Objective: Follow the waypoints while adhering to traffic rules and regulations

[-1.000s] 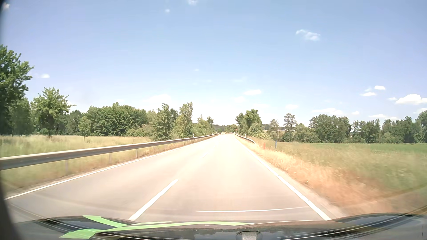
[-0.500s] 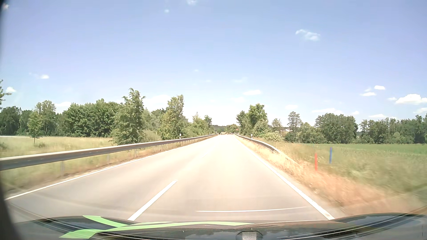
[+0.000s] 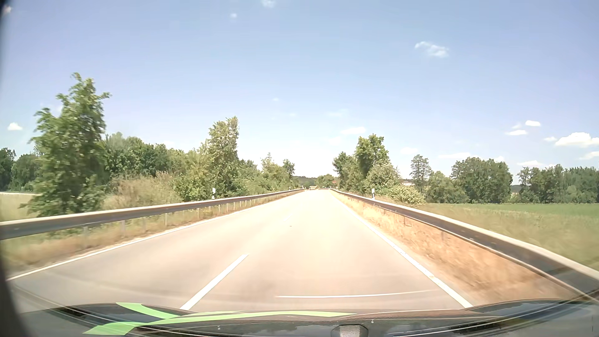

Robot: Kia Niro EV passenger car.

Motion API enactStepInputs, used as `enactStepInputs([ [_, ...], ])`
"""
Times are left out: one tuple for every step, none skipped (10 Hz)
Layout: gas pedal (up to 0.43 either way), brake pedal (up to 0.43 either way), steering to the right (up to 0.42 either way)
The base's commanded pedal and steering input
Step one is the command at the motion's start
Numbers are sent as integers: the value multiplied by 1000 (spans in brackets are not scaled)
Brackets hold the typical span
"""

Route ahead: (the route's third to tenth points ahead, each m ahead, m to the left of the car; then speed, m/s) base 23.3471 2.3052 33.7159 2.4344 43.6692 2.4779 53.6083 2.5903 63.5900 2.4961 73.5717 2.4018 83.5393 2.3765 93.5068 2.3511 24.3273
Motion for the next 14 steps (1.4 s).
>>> enactStepInputs([
  [197, 0, 0],
  [189, 0, 0],
  [177, 0, 0],
  [177, 0, 0],
  [169, 0, 1],
  [138, 0, 0],
  [98, 0, 0],
  [98, 0, 0],
  [110, 0, 0],
  [169, 0, 0],
  [189, 0, 1],
  [197, 0, 3],
  [209, 0, 3],
  [209, 0, 3],
])
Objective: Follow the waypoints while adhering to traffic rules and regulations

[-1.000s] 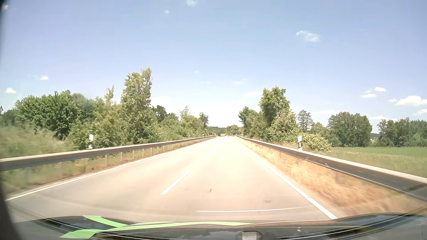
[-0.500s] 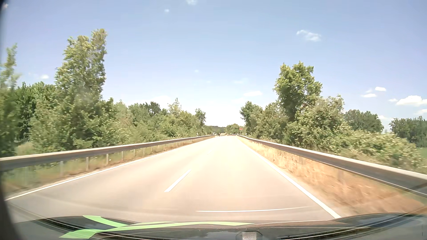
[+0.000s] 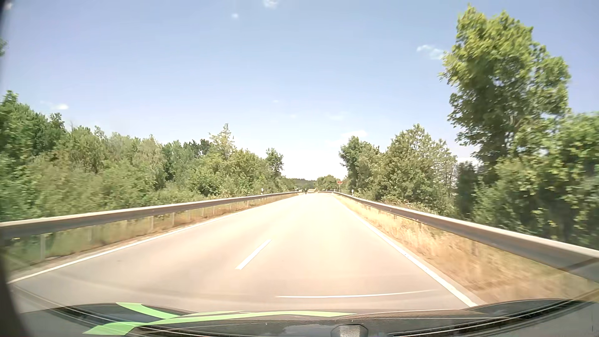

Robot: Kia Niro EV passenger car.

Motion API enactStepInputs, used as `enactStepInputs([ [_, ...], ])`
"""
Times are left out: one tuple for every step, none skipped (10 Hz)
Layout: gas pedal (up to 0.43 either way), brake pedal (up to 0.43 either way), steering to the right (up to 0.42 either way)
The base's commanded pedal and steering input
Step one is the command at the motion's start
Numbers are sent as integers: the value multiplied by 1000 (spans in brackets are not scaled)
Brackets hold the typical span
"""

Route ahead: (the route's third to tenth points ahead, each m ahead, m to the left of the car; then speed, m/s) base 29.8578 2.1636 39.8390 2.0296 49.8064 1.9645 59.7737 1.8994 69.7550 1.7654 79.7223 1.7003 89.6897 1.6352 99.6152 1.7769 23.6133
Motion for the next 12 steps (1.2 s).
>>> enactStepInputs([
  [209, 0, 3],
  [209, 0, 3],
  [209, 0, 3],
  [209, 0, 3],
  [197, 0, 3],
  [197, 0, 3],
  [197, 0, 3],
  [197, 0, 3],
  [169, 0, 1],
  [130, 0, 0],
  [118, 0, 0],
  [118, 0, -1],
])
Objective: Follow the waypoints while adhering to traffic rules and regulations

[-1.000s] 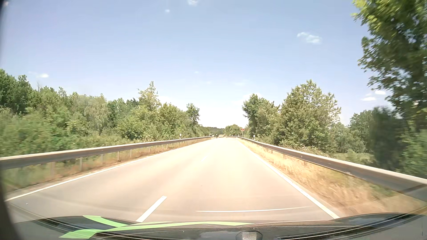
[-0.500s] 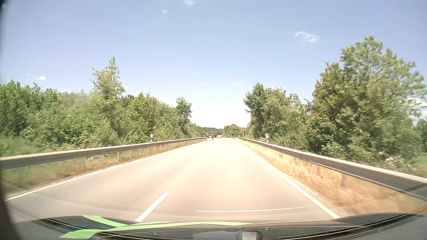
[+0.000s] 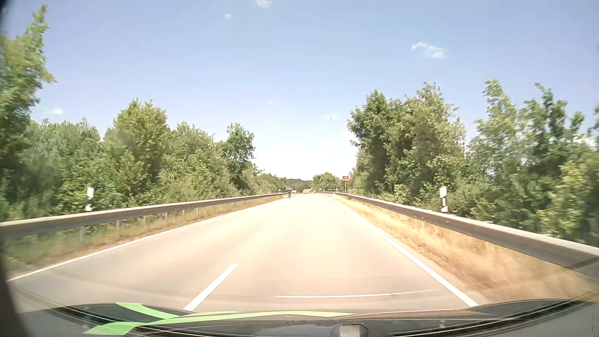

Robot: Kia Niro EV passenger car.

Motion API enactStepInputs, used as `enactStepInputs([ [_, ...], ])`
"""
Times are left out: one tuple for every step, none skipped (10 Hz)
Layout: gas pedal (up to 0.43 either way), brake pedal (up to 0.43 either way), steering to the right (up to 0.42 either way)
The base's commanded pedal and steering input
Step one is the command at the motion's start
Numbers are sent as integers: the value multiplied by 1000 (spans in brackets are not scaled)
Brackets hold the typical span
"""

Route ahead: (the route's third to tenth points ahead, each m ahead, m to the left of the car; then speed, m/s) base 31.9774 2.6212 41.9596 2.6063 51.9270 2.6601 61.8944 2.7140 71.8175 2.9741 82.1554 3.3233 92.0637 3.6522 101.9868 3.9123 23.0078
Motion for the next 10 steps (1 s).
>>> enactStepInputs([
  [118, 0, 0],
  [118, 0, 0],
  [118, 0, -1],
  [138, 0, -1],
  [157, 0, -1],
  [169, 0, -2],
  [177, 0, -2],
  [177, 0, -2],
  [177, 0, -2],
  [169, 0, -2],
])
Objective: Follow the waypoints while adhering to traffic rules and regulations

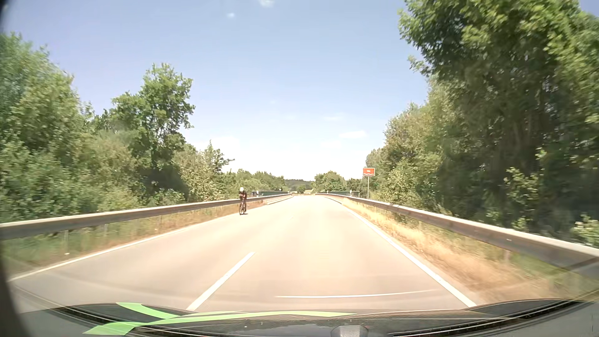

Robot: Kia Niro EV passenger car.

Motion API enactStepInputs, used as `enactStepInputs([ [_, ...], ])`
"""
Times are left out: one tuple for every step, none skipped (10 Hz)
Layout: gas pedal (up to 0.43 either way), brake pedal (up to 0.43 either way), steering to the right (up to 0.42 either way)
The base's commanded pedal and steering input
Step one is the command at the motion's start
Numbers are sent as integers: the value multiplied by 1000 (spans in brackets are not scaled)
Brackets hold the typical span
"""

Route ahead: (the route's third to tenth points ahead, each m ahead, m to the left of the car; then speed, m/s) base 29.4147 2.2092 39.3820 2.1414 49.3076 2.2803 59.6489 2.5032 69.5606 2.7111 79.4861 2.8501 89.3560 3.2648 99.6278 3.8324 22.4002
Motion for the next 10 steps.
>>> enactStepInputs([
  [157, 0, -2],
  [157, 0, -2],
  [169, 0, -2],
  [189, 0, -2],
  [189, 0, -2],
  [197, 0, -2],
  [197, 0, -2],
  [197, 0, -2],
  [197, 0, -2],
  [197, 0, -2],
])
